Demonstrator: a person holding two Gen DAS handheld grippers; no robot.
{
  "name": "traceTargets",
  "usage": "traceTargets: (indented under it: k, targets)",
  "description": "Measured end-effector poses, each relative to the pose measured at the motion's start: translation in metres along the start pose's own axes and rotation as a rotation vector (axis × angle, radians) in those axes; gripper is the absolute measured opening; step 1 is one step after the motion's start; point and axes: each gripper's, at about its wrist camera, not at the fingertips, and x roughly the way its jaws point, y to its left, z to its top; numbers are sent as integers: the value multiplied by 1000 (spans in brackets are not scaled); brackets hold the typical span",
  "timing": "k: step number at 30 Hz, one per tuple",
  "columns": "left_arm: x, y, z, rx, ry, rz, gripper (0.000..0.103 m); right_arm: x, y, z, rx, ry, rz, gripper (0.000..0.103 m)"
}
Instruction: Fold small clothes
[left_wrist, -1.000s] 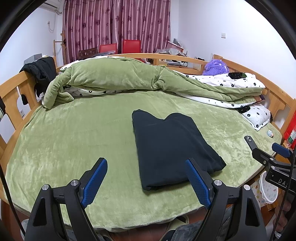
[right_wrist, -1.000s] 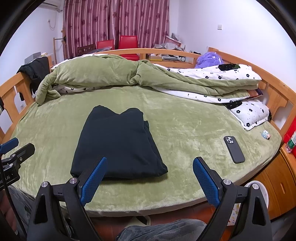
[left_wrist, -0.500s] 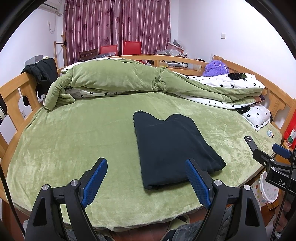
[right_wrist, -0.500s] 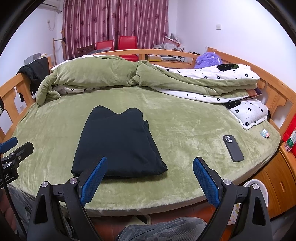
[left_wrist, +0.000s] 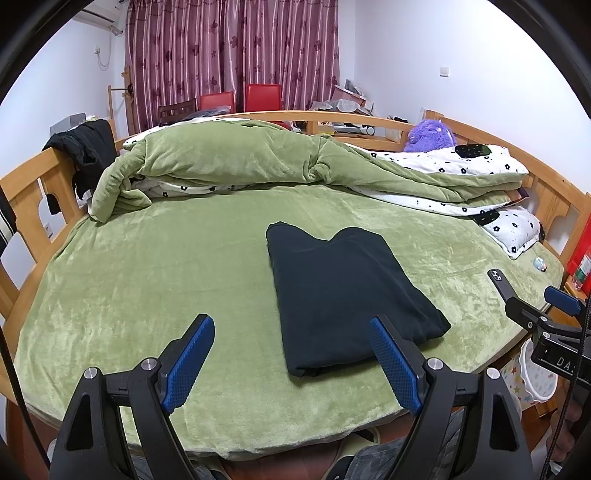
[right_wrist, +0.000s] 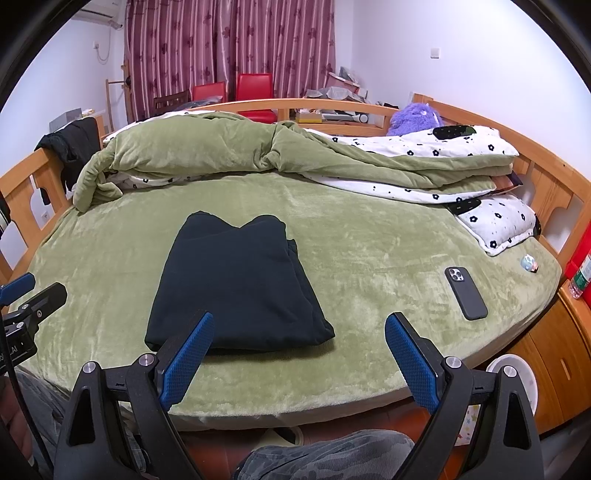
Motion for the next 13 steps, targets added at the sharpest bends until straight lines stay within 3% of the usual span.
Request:
traceTargets:
  k: [13]
  targets:
    - [-6,0,1,-1,2,-6,85,0,-1,-1,1,-2,2,93]
